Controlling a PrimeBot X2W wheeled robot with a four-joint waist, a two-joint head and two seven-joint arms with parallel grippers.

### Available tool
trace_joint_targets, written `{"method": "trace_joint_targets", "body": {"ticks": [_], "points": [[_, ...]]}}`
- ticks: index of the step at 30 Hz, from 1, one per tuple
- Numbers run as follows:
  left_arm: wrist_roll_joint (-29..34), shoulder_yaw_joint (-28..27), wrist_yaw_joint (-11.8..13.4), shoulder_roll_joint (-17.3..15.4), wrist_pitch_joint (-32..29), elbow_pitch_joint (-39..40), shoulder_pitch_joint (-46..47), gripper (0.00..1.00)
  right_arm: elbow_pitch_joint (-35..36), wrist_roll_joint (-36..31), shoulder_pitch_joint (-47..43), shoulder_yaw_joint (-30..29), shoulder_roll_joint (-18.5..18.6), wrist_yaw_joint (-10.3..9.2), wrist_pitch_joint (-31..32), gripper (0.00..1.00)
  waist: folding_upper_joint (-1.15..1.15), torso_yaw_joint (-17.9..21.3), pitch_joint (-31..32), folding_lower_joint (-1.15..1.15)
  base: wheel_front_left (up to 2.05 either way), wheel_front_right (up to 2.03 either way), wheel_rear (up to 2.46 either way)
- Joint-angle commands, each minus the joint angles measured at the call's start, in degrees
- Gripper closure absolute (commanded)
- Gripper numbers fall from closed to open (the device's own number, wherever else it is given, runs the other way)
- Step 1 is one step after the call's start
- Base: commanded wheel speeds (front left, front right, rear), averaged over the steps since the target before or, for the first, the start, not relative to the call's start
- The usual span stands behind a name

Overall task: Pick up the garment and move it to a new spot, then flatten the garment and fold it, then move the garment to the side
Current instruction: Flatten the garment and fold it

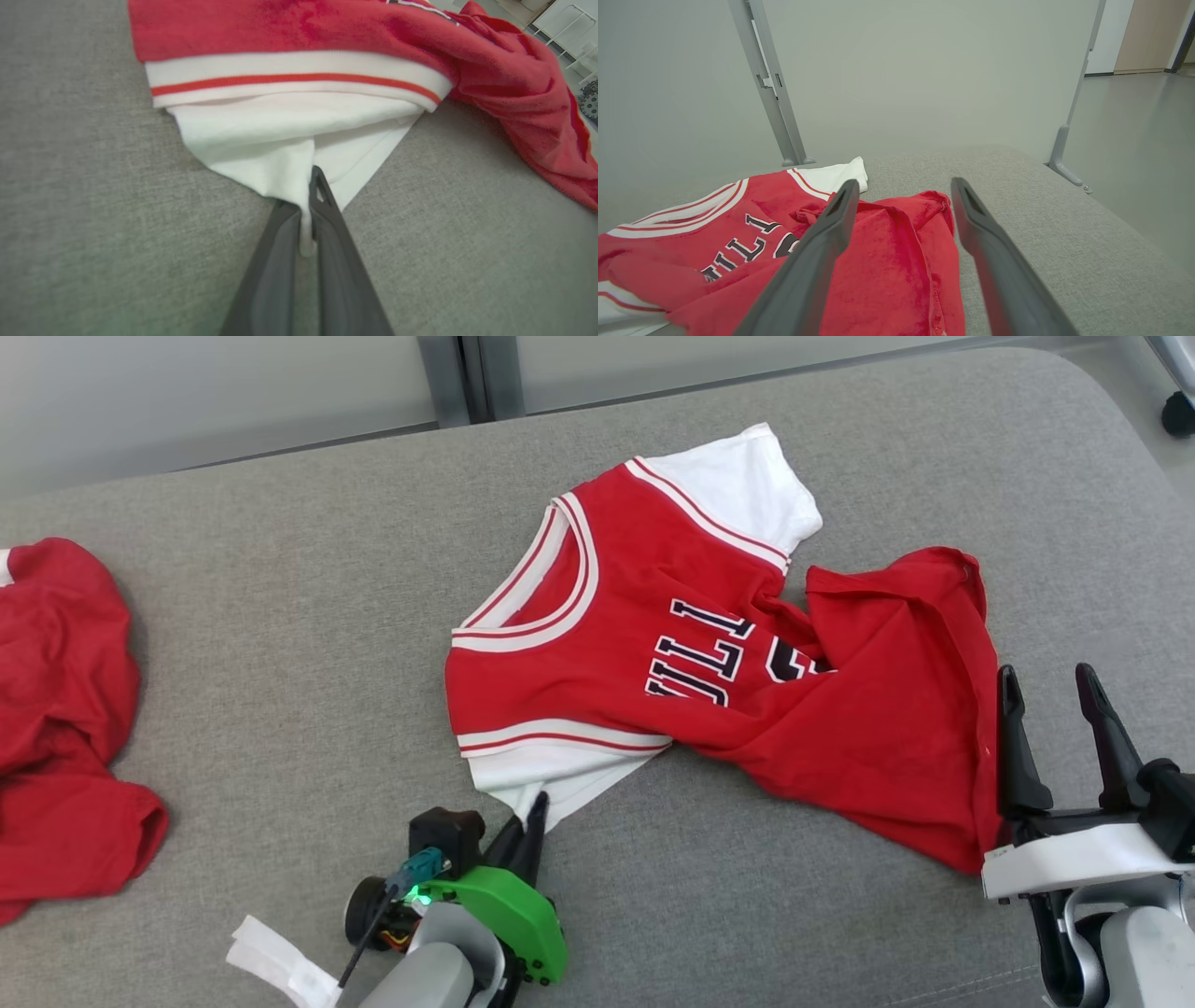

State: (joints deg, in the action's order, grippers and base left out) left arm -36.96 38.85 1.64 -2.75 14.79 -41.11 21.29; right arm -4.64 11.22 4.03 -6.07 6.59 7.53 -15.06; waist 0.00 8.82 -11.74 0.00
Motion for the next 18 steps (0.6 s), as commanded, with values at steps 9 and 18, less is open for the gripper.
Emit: {"method": "trace_joint_targets", "body": {"ticks": [9, 18], "points": [[5.1, -7.4, 2.4, -3.1, 0.4, 7.8, -4.1, 1.00, -7.7, -2.1, -1.7, -3.5, -1.1, -0.08, -0.2, 0.00, 0.00, -2.9, 2.3, 0.00, 0.00, 0.00, 0.00], [8.5, -9.5, 1.5, -2.0, 0.4, 10.3, -6.4, 1.00, -19.9, -5.8, 2.1, -4.9, -0.7, -0.08, -0.2, 0.00, 0.00, -4.1, 1.6, 0.00, 0.00, 0.00, 0.00]]}}
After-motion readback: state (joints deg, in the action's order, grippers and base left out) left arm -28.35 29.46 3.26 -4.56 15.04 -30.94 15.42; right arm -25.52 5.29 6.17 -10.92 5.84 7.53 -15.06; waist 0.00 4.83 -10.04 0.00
